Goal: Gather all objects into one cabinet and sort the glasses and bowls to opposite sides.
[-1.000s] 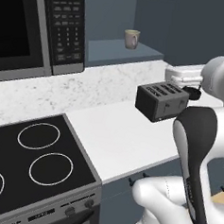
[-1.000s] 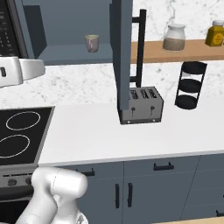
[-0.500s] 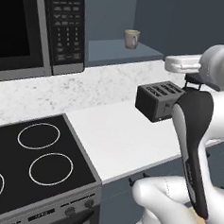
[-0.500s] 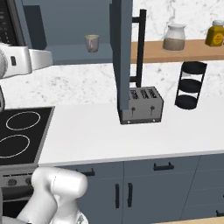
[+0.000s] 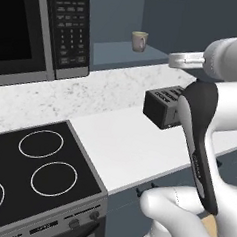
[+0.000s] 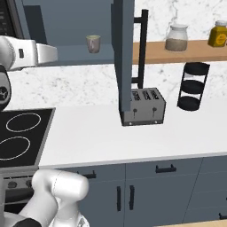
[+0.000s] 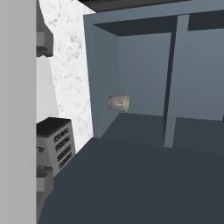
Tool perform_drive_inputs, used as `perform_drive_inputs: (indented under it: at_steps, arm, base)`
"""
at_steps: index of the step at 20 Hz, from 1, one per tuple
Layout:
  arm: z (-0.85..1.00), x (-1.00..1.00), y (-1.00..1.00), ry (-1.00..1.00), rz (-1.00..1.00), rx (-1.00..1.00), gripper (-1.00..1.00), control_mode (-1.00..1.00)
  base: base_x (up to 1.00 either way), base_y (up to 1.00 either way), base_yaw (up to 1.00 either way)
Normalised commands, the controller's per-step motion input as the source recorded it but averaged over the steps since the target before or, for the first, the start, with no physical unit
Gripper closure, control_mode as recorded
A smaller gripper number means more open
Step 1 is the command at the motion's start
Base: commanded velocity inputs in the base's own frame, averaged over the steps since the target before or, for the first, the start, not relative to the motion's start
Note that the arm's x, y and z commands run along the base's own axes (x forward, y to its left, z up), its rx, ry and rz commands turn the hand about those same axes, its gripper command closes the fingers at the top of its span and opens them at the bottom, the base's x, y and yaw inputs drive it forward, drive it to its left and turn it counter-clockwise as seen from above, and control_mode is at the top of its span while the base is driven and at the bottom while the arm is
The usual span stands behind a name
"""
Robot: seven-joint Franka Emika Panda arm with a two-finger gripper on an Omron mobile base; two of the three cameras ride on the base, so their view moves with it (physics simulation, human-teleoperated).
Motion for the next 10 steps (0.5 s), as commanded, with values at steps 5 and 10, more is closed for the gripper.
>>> perform_drive_inputs:
  at_steps: [5,10]
  arm:
    - [-0.15,0.38,0.00,0.00,0.01,0.02,-1.00,-1.00]
    - [-0.14,0.35,0.00,-0.01,0.02,0.01,-1.00,-1.00]
  base:
    - [0.00,0.00,0.00]
    - [0.00,0.00,0.00]
